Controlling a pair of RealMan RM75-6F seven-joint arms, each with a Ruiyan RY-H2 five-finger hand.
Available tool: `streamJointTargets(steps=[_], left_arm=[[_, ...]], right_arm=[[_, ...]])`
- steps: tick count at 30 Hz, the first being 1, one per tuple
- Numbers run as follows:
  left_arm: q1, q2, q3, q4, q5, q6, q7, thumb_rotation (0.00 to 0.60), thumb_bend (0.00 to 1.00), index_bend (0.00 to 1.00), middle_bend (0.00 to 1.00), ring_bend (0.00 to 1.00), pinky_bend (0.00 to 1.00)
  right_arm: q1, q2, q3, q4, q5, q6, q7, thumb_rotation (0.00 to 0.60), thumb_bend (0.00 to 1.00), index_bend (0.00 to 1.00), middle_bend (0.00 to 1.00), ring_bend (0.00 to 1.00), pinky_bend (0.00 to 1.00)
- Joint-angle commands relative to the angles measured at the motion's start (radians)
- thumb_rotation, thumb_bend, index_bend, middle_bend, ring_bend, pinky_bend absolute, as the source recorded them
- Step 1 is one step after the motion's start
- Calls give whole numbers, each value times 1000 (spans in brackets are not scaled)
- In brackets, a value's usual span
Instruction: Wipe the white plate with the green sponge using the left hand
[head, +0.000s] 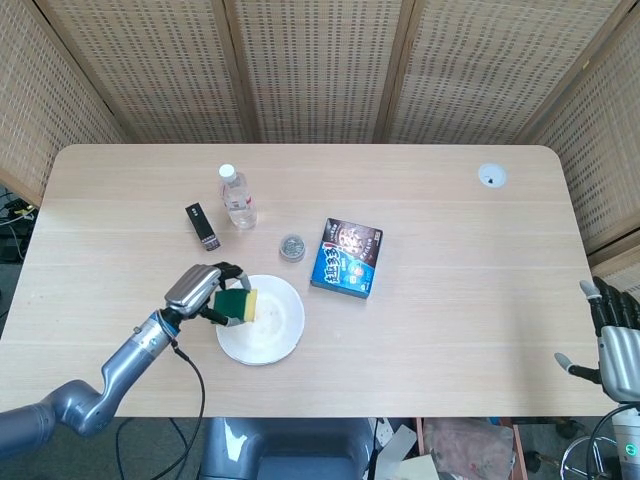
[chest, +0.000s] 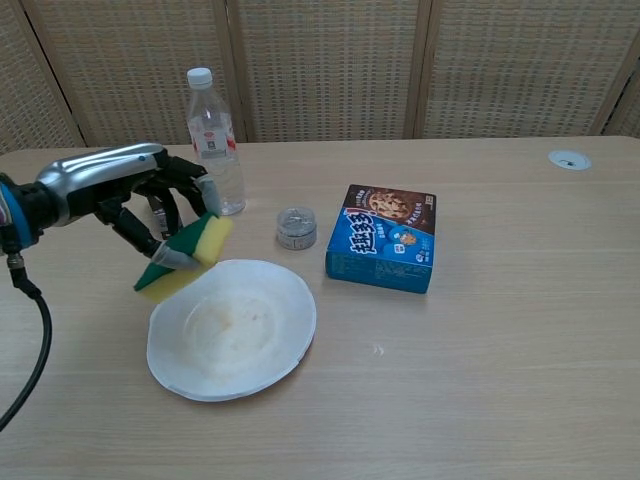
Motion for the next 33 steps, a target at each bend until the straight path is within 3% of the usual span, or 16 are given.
streamJointTargets(steps=[1, 6, 15, 33], left_arm=[[-49, -60, 14, 52, 18, -38, -45, 600, 48, 519, 430, 331, 459], [-81, -167, 19, 197, 10, -46, -96, 600, 47, 520, 431, 331, 459], [-83, -281, 60, 398, 17, -19, -203, 600, 45, 521, 434, 331, 443], [-45, -411, 119, 600, 40, 69, -372, 600, 45, 521, 439, 331, 438]], right_arm=[[1, -3, 2, 2, 8, -2, -7, 600, 0, 0, 0, 0, 0], [4, -7, 11, 5, 38, -13, -21, 600, 0, 0, 0, 0, 0], [11, -11, 15, 16, 59, -32, -23, 600, 0, 0, 0, 0, 0], [13, -5, 13, 10, 58, -36, -12, 600, 0, 0, 0, 0, 0]])
